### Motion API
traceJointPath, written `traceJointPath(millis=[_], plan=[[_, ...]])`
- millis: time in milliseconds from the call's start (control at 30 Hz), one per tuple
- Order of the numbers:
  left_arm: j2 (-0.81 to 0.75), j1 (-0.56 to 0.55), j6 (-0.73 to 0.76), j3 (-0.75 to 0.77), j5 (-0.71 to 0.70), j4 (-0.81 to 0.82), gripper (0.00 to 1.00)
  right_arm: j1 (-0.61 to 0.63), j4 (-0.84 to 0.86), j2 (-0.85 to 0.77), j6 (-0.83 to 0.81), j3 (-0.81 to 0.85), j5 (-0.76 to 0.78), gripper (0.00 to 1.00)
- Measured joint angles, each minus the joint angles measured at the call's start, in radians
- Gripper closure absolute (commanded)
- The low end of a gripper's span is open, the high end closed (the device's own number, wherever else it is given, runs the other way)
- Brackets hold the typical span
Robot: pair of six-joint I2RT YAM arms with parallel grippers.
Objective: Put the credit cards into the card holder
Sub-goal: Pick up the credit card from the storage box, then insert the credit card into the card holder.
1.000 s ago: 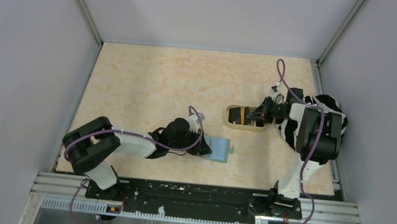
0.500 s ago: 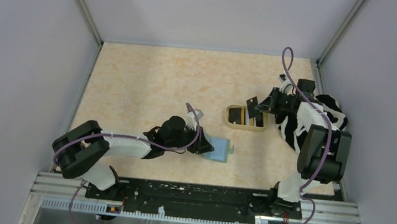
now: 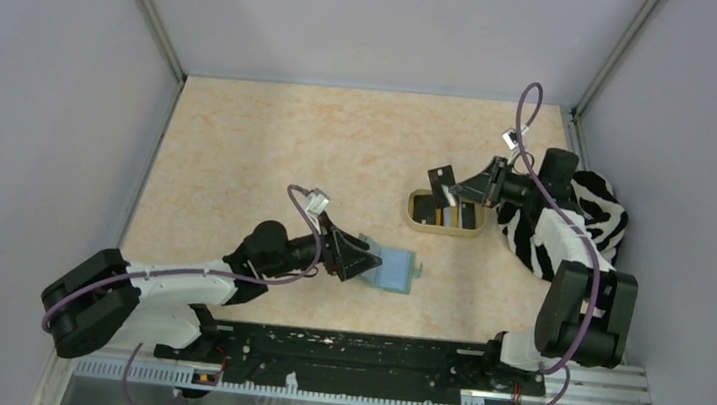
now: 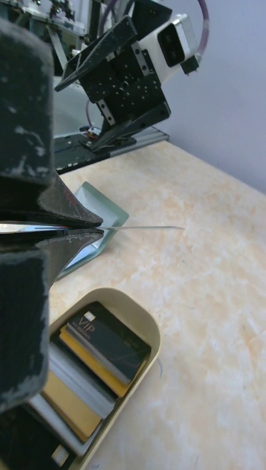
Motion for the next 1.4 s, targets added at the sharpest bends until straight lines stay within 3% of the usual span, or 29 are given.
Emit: traceJointPath(millis=[67, 367, 667, 800, 1100, 1400], plan=[[-0.030, 0.000, -0.005, -0.037, -0.015, 0.069, 0.02, 0.009, 0.103, -0.009, 0.068, -0.044, -0.055, 1.00], [-0.071, 0.000, -0.021, -0.156, -0.085, 0.277, 0.02, 0.159, 0.324, -0.043, 0.195, -0.096, -0.159, 1.00], [-0.060, 0.000, -0.023, -0.235, -0.101, 0.492, 0.08, 0.311, 0.382, -0.045, 0.216, -0.096, -0.205, 1.00], [-0.023, 0.000, -0.027, -0.238, -0.102, 0.544, 0.18, 0.352, 0.391, -0.045, 0.215, -0.097, -0.215, 1.00], [-0.069, 0.000, 0.007, -0.212, -0.108, 0.459, 0.32, 0.422, 0.360, -0.045, 0.178, -0.097, -0.228, 1.00], [-0.122, 0.018, 0.036, -0.114, -0.121, 0.249, 0.47, 0.510, 0.135, -0.005, -0.019, -0.055, -0.233, 1.00]])
